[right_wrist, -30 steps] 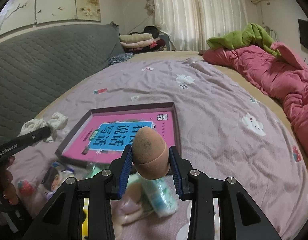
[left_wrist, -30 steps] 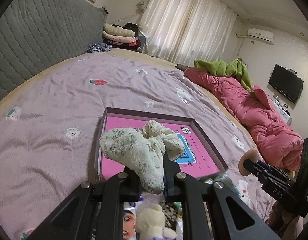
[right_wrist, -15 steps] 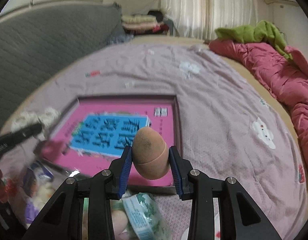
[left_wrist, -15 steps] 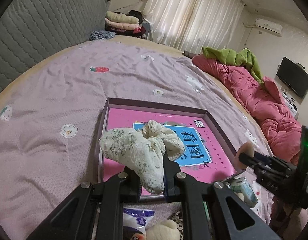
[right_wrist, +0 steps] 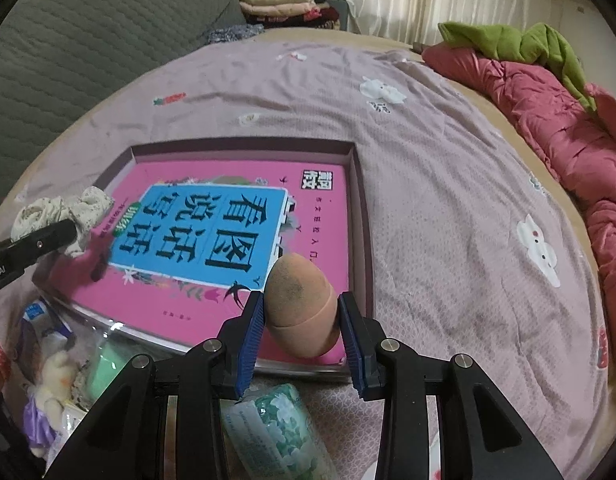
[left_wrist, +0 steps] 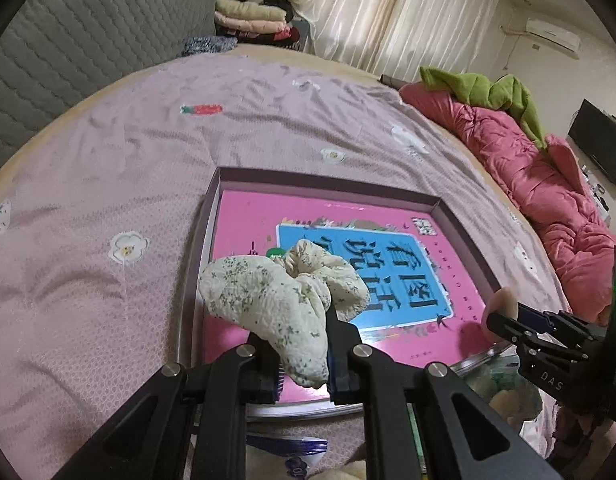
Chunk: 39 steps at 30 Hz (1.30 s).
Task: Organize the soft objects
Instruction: 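Carry the scrunchie and sponge into the box and open both tools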
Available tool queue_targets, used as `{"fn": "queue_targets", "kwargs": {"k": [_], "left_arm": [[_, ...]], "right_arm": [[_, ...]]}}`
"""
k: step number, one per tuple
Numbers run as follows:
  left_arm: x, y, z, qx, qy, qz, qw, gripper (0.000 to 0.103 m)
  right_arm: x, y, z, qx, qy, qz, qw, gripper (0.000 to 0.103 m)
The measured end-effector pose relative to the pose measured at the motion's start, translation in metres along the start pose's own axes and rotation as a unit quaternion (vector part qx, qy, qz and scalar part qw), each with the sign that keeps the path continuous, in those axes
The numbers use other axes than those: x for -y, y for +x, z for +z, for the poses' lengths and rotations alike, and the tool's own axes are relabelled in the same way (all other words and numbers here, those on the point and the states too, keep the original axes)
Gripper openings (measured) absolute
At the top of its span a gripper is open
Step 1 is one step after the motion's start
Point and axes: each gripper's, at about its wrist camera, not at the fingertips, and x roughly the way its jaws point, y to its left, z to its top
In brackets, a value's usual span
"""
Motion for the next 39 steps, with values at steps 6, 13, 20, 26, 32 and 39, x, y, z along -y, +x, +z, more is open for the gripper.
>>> {"fn": "queue_targets", "kwargs": {"k": [6,13,20,26,32,39], "left_arm": [[-0.001,0.008,0.000,-0.006,0.004,0.012,0.9999,0.015],[-0.003,0.021,-0.004,-0.028,0.002,0.020,0.9994,0.015],[-0.004,0.028,-0.006,-0.039,0.002,0.036,0.9986,0.016],[-0.006,0.028,-0.005,-0.038,0.002,0.049,0.9981,0.021],[-0.010,0.022,-0.001,-0.034,-0.009,0.035,0.9988,0.049],[-0.011,0.013,0.004,-0.024,-0.010,0.032,0.9992,0.050]], "right_arm": [[-0.001,0.011,0.000,-0.021,-0.005,-0.015,1.000,0.039],[0.003,0.013,0.000,-0.021,0.002,-0.015,1.000,0.040],[0.003,0.011,0.000,-0.017,-0.004,-0.019,1.000,0.041],[0.001,0.009,0.000,-0.012,-0.014,-0.025,1.000,0.042],[-0.005,0.004,0.000,0.001,-0.039,-0.032,0.999,0.049],[0.005,-0.003,0.001,0.018,-0.028,-0.047,0.998,0.061]]}}
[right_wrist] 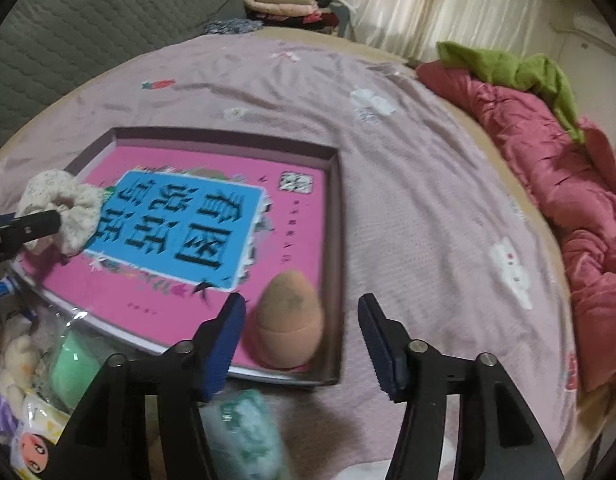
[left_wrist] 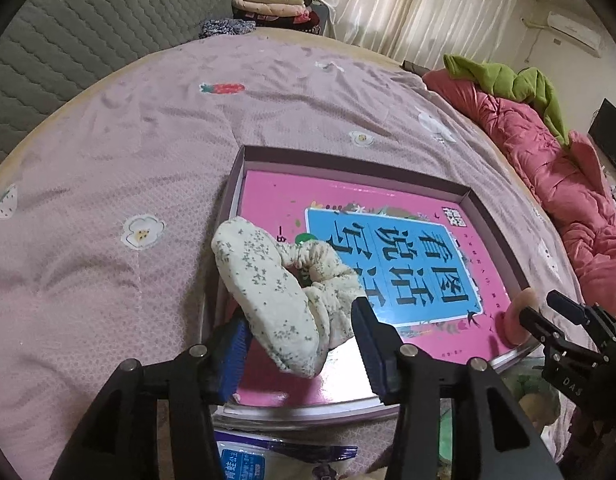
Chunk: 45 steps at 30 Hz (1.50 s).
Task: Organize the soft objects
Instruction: 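Carry the scrunchie and sponge into the box and open both tools, then withdraw both tools from the box back toward the remaining pile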
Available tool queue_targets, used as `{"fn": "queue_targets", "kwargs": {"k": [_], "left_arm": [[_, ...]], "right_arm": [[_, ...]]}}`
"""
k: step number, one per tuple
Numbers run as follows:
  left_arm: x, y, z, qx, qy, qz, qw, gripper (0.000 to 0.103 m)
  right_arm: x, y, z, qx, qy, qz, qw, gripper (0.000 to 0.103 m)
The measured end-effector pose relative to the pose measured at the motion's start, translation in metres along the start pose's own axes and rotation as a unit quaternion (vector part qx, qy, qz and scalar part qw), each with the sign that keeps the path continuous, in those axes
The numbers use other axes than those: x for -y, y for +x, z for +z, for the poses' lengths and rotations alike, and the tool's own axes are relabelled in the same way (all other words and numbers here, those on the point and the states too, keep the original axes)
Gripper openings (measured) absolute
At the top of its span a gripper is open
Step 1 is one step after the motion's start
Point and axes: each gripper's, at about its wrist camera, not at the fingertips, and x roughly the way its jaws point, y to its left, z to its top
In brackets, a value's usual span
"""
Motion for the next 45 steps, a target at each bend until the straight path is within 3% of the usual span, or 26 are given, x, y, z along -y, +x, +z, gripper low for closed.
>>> {"fn": "queue_targets", "kwargs": {"k": [7,21,45], "left_arm": [[-0.001,-0.015,0.003,0.027,0.005,-0.008,0.9996,0.051],[-0.001,-0.052,0.002,0.100,0.029,0.006,0.9945,0.062],[0.010,-0.094,-0.034,0.101,0.002,0.025,0.9945,0.062]], "right_arm": [[0.013,-0.005,-0.001,0.014,0.027,0.006,1.000,0.061],[0.020,-0.038,0.005,0.094,0.043,0.045,0.994,0.070],[0.040,-0.079,-0.013,0.138,0.050,0.099,0.984,0.073]]}}
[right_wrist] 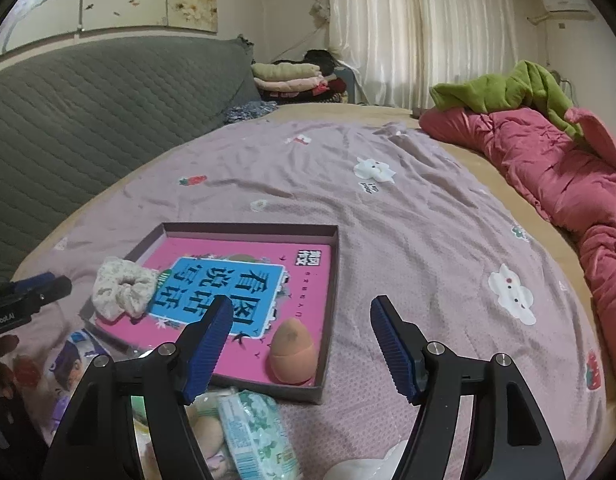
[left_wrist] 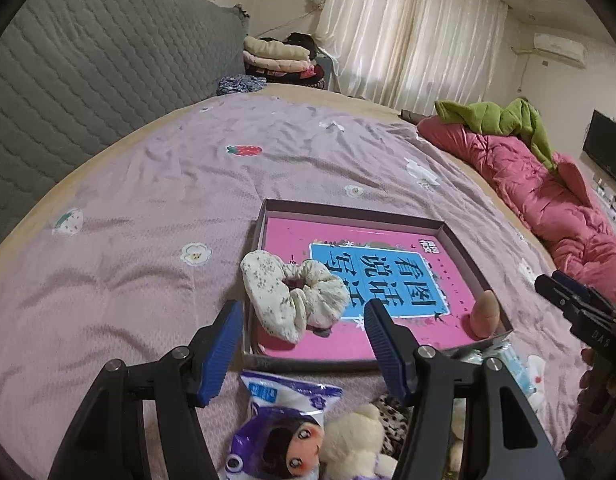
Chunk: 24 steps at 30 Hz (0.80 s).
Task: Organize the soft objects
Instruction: 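Withdraw both tools from the box back toward the remaining pile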
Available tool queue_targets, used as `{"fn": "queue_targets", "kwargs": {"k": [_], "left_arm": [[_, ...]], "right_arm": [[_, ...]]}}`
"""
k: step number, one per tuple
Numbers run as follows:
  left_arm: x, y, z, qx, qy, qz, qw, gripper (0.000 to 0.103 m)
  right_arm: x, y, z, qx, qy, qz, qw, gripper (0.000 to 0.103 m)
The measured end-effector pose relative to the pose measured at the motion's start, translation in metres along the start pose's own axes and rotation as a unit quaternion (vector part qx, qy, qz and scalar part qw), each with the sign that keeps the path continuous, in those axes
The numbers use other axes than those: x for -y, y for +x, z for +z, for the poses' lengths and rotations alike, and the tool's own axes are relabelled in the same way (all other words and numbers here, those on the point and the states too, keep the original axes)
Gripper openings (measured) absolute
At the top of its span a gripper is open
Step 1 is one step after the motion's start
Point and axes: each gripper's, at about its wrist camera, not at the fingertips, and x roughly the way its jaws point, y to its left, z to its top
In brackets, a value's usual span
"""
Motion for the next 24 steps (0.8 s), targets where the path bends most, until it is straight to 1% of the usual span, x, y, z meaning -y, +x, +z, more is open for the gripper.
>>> {"fn": "queue_targets", "kwargs": {"k": [4,8,11,15,19,22,24], "left_arm": [[0.003,-0.008,-0.005,-0.003,0.000,0.007,1.0000,0.062],[0.007,-0.014,-0.011,-0.013,0.003,0.001,0.9999,0.062],[0.010,-0.020,-0.016,-0.015,0.005,0.000,0.9999,0.062],[0.012,-0.028,-0.022,-0.028,-0.004,-0.010,0.9995,0.062],[0.015,-0.034,-0.029,-0.036,0.002,-0.009,0.9993,0.062],[0.013,-0.039,-0.031,-0.042,0.002,-0.009,0.9991,0.062],[0.013,-0.042,-0.033,-0.045,0.003,-0.007,0.9990,0.062]], "right_arm": [[-0.004,-0.007,-0.001,0.009,-0.001,0.007,1.000,0.073],[-0.003,-0.015,-0.009,0.005,0.013,0.020,1.000,0.073],[-0.004,-0.021,-0.015,0.004,0.014,0.020,1.000,0.073],[-0.003,-0.026,-0.022,-0.002,0.021,0.019,1.000,0.073],[-0.001,-0.031,-0.030,-0.010,0.042,0.029,0.999,0.073],[-0.004,-0.036,-0.034,-0.012,0.041,0.027,0.999,0.073],[-0.009,-0.039,-0.037,-0.011,0.031,0.018,0.999,0.073]]}}
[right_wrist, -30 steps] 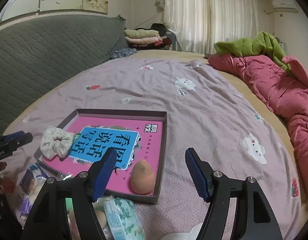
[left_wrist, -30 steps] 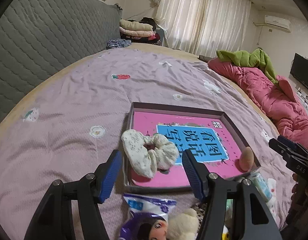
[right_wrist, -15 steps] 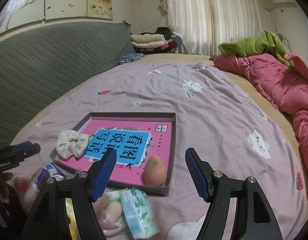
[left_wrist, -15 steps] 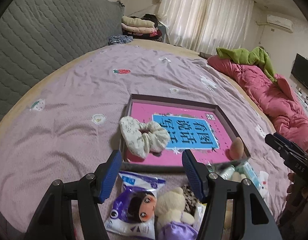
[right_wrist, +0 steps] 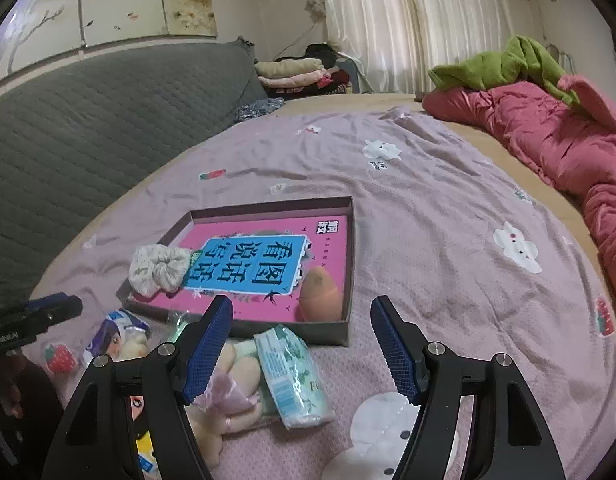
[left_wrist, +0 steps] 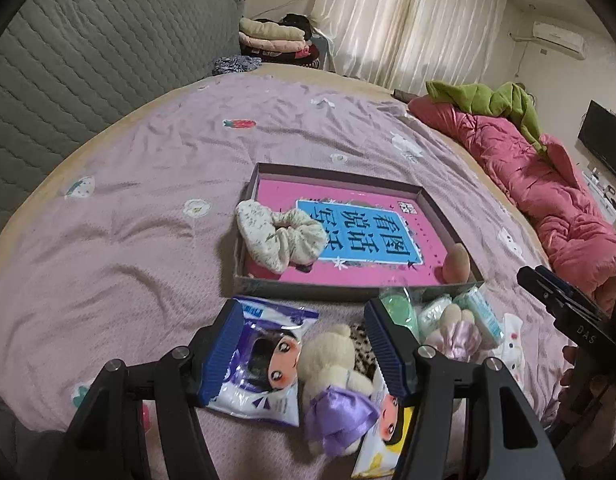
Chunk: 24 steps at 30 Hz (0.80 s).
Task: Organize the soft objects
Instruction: 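Withdraw both tools from the box back toward the remaining pile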
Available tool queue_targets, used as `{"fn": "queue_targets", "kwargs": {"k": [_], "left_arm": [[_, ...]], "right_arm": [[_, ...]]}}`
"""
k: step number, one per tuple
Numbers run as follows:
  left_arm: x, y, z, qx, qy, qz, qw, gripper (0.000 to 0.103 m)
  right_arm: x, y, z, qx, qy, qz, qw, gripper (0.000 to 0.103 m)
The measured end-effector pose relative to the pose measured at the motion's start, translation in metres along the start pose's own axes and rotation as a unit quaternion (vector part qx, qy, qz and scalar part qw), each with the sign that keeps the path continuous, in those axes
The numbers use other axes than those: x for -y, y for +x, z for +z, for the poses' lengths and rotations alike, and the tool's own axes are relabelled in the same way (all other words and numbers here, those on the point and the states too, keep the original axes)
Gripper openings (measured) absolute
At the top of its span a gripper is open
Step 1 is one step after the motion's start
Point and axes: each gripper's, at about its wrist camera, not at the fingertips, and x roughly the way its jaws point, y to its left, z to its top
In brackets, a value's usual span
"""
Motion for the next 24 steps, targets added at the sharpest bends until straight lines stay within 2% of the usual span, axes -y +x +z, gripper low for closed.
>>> {"fn": "queue_targets", "kwargs": {"k": [24], "left_arm": [[0.012,0.004,-0.044,-0.069,0.034,-0.021,0.9968,0.062]], "right_arm": [[-0.020,-0.011,-0.035,-0.046,-0.011,-0.014,0.999,0.073]]}}
